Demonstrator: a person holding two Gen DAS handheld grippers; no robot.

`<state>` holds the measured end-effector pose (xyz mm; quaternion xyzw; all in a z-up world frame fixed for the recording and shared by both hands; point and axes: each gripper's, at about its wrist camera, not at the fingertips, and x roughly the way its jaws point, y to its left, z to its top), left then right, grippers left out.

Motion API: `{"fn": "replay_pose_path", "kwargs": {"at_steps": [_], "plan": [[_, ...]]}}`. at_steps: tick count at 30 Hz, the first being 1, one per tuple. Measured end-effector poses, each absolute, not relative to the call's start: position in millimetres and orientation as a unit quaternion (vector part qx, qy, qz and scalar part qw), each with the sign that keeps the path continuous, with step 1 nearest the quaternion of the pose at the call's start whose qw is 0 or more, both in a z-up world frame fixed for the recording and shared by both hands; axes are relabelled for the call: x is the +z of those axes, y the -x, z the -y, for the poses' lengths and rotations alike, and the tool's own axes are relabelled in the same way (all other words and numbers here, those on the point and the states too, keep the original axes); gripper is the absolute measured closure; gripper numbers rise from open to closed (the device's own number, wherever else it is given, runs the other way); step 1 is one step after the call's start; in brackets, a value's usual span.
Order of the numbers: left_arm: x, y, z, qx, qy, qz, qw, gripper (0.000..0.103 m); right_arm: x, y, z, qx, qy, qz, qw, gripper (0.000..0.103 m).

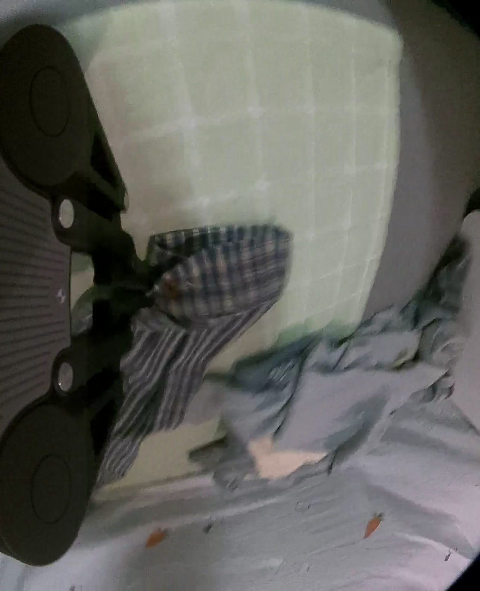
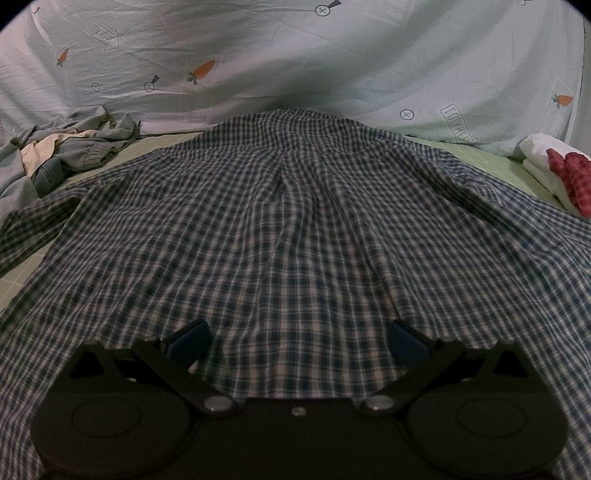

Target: Fold clothes

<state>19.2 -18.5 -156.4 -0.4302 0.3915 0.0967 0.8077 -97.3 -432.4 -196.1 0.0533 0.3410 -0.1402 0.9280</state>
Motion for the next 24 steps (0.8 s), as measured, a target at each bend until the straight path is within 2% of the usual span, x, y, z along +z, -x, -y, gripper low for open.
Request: {"fn": "replay_pose_path", "kwargs": {"at_steps": [4,9,11,12,14,22,24], "plan": [[-124.5,-23.8,80.4,-0.057,0.376,-0.380,0.843,0.103,-196.0,97.3,432.1,-0.141,-0.053,-0.341,0.928,0.000],[-89.1,-11.5,180.4,-0.306,0.312,-0.387,0.812,0.101,-195.8,97.5,431.6,-0.142,-0.053,-0.340,0.928,0.000],[-82.9,-3.3,216.7,-0.370,0.273,-0.396,0.795,0.092,-195.8,97.5,431.4,-0.142,-0.053,-0.340,0.928,0.000],[-82.9,1.1,231.7,-0.386,0.251,-0.404,0.790,0.073,-195.7,97.6,431.3,-0.142,-0.053,-0.340,0.928,0.000],[-92.4,4.9,241.6,-0.375,0.230,-0.430,0.789,0.052,-195.4,97.8,431.7,-0.141,-0.054,-0.341,0.928,0.000],[-127.9,3.1,217.7,-0.235,0.213,-0.497,0.807,0.044,-183.8,91.8,439.7,-0.114,-0.064,-0.378,0.917,0.000],[-134.8,5.9,204.7,-0.197,0.209,-0.503,0.815,0.043,-172.1,94.2,444.0,-0.108,-0.093,-0.358,0.923,0.002]]}}
